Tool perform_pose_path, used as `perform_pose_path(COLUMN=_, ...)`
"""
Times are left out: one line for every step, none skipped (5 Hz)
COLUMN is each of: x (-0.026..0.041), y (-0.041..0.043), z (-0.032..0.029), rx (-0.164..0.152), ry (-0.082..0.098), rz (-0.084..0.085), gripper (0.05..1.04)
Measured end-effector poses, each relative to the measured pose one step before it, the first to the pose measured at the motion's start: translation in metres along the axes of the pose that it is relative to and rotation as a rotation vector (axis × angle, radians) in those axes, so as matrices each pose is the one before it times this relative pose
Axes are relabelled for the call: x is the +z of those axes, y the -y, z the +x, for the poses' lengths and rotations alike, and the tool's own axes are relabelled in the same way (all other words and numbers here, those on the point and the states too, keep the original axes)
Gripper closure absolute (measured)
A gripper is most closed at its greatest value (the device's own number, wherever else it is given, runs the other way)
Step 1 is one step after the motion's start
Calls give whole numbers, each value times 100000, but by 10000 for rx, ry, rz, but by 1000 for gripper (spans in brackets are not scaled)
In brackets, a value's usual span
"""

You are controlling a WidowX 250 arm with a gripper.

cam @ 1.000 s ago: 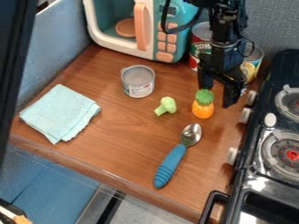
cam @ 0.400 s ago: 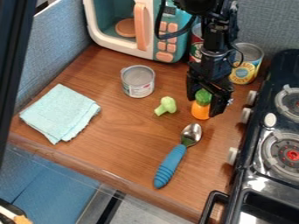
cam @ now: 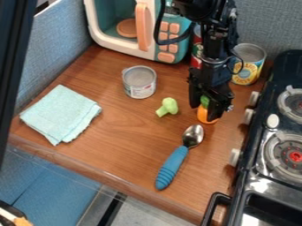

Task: Move the yellow and green object to the lower middle of the table

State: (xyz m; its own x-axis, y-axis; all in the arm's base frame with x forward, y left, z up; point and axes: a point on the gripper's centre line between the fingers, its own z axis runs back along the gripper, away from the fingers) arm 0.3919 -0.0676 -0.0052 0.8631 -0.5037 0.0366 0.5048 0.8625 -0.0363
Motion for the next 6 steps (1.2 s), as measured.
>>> perform_pose_path(x=0, y=37, z=16, rx=17, ry=10, rz=-23, gripper=429)
perform_pose_path(x=1262, y=-818, z=160, rx=210, ry=360, rz=84, gripper=429)
perform_pose_path(x=4387, y=-2416, z=-902, rx=484, ry=982, rz=394, gripper=429)
perform_pose_path(x=1578, y=-16, z=-2974, rx=59, ry=-88, rz=91, gripper=429)
perform_pose_path(x=1082, y=-1030, z=-4417, rx=508, ry=-172, rz=167, gripper=429)
perform_pose_path(x=-1080, y=-301, z=-4036, rx=330, ry=-276, rz=56, gripper=429)
